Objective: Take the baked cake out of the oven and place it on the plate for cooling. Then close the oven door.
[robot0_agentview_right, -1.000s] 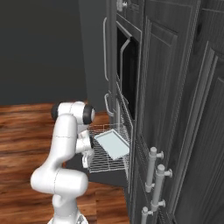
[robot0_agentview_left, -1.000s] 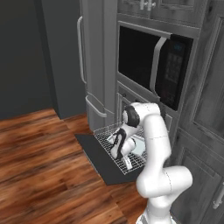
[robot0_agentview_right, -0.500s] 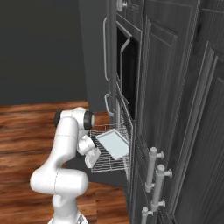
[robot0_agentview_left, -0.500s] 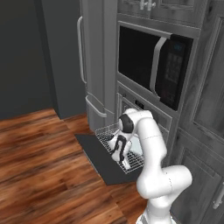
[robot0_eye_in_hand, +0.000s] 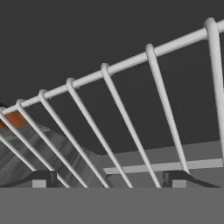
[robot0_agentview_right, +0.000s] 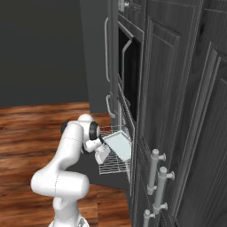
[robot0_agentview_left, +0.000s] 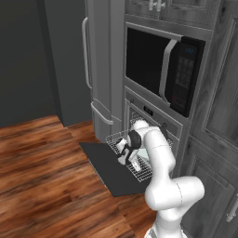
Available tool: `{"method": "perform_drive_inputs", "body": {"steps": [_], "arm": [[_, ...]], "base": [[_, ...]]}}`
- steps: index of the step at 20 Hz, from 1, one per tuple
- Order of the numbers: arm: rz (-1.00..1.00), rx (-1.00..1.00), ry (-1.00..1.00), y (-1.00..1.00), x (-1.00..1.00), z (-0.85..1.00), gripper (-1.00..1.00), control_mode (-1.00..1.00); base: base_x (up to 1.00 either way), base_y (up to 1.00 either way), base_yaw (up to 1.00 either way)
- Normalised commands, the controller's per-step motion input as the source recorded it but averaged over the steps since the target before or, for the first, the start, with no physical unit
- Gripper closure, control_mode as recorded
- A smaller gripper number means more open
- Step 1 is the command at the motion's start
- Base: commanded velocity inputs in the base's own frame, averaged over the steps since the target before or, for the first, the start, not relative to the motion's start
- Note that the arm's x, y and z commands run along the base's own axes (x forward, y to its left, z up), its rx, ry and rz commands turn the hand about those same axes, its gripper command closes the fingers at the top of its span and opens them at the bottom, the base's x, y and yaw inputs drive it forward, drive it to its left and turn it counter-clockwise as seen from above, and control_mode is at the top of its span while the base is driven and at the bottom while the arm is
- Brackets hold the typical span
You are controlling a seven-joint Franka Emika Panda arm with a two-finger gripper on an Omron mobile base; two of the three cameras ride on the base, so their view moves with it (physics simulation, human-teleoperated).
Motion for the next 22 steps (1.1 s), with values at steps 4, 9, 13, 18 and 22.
{"method": "perform_drive_inputs", "body": {"steps": [4,9,13,18,22], "arm": [[0.0,-0.01,0.06,-1.0,0.65,-0.23,-1.0,-1.0],[0.01,-0.05,0.0,-0.91,0.6,-0.18,-1.0,-1.0],[0.04,-0.02,0.0,-0.37,0.47,-0.03,-1.0,-1.0],[0.1,0.0,0.01,0.47,-0.26,0.6,-1.0,-1.0],[0.21,0.0,0.13,0.99,-0.84,0.91,-1.0,-1.0]], "base": [[0.0,0.0,0.0],[0.0,0.0,0.0],[0.0,0.0,0.0],[0.0,0.0,0.0],[0.0,0.0,0.0]]}}
